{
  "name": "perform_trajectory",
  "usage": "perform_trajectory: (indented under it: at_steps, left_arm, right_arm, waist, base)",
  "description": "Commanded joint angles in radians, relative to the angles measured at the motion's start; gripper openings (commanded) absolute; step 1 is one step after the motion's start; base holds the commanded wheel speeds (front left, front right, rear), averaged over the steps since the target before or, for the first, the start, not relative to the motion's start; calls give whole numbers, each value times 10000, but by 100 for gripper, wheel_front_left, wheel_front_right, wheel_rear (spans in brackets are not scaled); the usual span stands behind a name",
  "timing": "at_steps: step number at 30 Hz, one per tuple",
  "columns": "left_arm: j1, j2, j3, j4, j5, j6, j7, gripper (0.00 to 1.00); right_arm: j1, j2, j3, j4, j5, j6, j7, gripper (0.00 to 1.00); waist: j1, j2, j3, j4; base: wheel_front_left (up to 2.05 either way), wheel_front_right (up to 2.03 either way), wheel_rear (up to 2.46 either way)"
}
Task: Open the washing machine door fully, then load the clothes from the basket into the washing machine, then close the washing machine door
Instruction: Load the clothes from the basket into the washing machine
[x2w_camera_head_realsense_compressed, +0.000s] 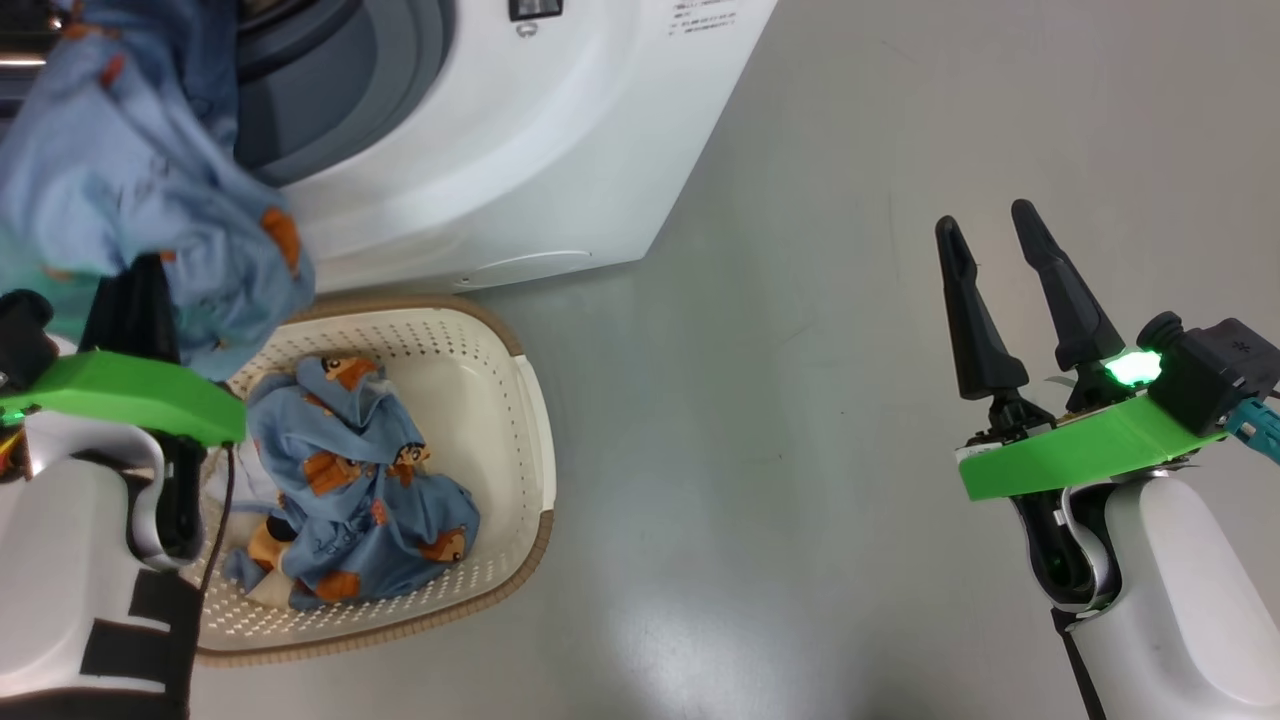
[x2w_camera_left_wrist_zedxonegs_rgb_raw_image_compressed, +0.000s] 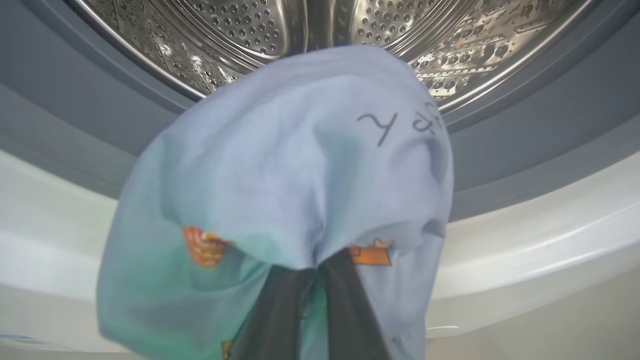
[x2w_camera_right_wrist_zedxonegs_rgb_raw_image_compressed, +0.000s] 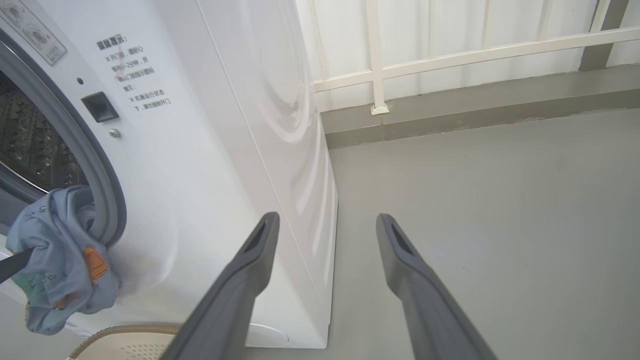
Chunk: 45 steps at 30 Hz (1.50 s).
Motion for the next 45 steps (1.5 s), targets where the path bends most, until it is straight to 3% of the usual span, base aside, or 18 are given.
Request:
perform_trajectory:
  at_steps: [1, 6, 11, 23, 28, 34, 36, 37, 38, 45]
  left_arm:
    - [254, 259, 364, -680, 156, -15, -106, 0]
    - [403, 88, 511, -1869, 263, -15, -106, 0]
    - [-511, 147, 513, -1711, 335, 76, -89, 0]
    - [-4377, 653, 335, 1862, 573, 240, 181, 0]
    - [-5433, 854, 183, 2644, 849, 243, 4, 0]
    - [-5953, 1127, 722, 824, 1601, 517, -101, 0]
    - [-5758, 1049, 899, 895, 1702, 528, -103, 0]
    - [-5714, 1008, 954, 1216, 1699, 542, -103, 45]
    - [-5738, 1007, 942, 1436, 1767, 535, -104, 100]
    - [-6037, 802, 815, 2842, 1910, 440, -105, 100]
  right_arm:
    - [144, -20, 161, -211, -80, 16, -48, 100]
    - [165, -51, 194, -194, -56, 16, -48, 100]
    - [105, -104, 292, -188, -24, 16, -48, 100]
    - [-85, -68, 458, -226, 35, 16, -48, 100]
    - [-151, 0, 492, -256, 50, 16, -48, 100]
    - [-268, 126, 418, -332, 61, 16, -48, 100]
    - [-266, 146, 386, -322, 47, 16, -48, 100]
    - [-260, 152, 377, -308, 39, 16, -48, 100]
    - [-260, 162, 374, -295, 28, 16, -48, 100]
    - [-316, 180, 379, -235, -9, 16, -48, 100]
  waist:
    - [0, 0, -5, 29]
    - [0, 0, -18, 76]
    - [0, 0, 64, 59]
    - [0, 0, 607, -511]
    - [0, 0, 903, -737]
    - [0, 0, 1343, -949]
    - [0, 0, 1375, -956]
    - [0, 0, 1373, -948]
    - [0, 0, 1377, -937]
    - [0, 0, 1356, -758]
  base:
    - [0, 0, 0]
    - [0, 0, 0]
    - [0, 0, 0]
    - [0, 0, 0]
    - [0, 0, 0]
    - [0, 0, 0]
    - [0, 0, 0]
    - [0, 0, 0]
    - [0, 0, 0]
    - [0, 0, 0]
